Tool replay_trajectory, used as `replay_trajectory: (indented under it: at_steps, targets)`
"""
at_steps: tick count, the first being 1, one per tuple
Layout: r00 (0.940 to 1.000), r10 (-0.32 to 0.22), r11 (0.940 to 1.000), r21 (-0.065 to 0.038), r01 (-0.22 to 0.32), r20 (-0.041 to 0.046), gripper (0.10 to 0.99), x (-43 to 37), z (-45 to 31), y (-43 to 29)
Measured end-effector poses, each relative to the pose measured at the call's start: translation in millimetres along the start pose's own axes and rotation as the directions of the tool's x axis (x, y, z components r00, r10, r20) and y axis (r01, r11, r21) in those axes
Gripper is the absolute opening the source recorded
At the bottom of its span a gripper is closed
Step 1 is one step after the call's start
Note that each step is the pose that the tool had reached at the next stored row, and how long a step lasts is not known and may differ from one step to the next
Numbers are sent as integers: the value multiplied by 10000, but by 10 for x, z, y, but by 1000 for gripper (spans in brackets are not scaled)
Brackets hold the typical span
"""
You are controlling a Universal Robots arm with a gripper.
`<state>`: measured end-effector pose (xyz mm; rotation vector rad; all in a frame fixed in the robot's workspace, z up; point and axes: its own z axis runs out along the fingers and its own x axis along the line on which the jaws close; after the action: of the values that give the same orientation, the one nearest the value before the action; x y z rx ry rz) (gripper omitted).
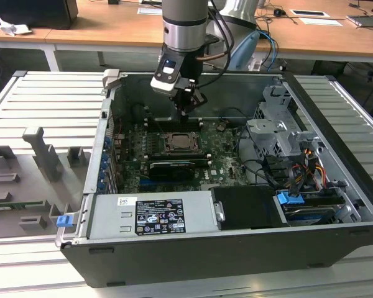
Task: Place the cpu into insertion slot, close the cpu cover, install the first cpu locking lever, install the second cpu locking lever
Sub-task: 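Install the first cpu locking lever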
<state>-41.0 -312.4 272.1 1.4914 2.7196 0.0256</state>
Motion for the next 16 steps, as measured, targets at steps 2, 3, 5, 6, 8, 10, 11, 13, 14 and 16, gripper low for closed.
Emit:
replay_trajectory:
  at_steps: [2,3,5,6,8,10,11,13,14,16]
  targets:
    - [9996,-285,9996,-8,285,-10,106,0,0,0]
    - [9989,-465,9989,-13,465,-15,106,0,0,0]
    - [9963,-858,9963,-24,858,-28,106,0,0,0]
    - [9953,-972,9953,-28,972,-32,106,0,0,0]
    - [9937,-1116,9938,-32,1116,-36,106,0,0,0]
    - [9919,-1267,9919,-38,1267,-40,106,0,0,0]
    - [9912,-1321,9912,-39,1321,-43,106,0,0,0]
    - [9896,-1441,9896,-43,1441,-46,106,0,0,0]
    - [9881,-1539,9881,-46,1539,-49,106,0,0,0]
    - [9837,-1800,9837,-54,1800,-56,106,0,0,0]
